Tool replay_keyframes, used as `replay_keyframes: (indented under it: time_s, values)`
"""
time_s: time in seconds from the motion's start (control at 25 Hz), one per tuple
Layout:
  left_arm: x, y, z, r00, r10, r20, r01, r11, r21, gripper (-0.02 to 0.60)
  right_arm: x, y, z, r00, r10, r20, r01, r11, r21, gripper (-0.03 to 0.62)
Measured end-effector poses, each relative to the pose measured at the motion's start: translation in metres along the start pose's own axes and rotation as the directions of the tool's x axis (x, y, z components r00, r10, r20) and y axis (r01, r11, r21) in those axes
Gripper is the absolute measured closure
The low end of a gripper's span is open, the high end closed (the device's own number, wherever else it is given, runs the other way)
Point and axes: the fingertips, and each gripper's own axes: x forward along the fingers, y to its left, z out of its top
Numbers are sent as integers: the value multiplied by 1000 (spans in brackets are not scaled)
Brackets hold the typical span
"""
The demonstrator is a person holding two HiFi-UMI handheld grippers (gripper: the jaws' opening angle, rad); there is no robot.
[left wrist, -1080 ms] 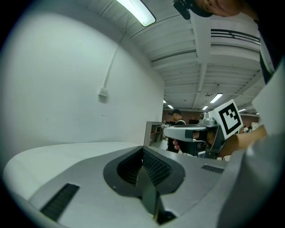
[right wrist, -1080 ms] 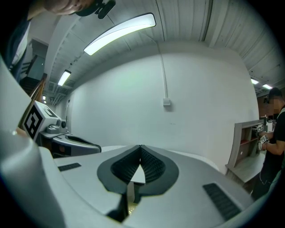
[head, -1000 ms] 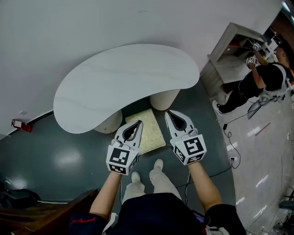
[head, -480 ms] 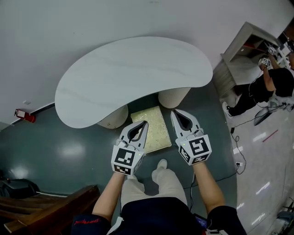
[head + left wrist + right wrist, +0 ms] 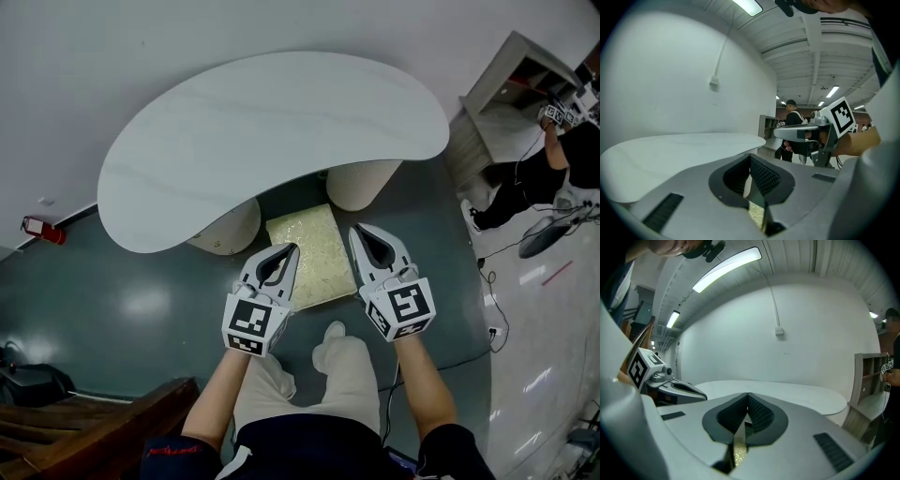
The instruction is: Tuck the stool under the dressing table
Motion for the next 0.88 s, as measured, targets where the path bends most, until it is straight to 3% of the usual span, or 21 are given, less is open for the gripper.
replay_keyframes:
  time_s: [0.44,0.88]
  values:
    - [30,16,-68,998,-56,28,56,998,15,566,29,0,-74,999,-48,23,48,999,-10,580]
    - [65,40,-144,997,-61,48,61,998,-1,566,60,-6,-158,997,-64,36,65,998,-23,580]
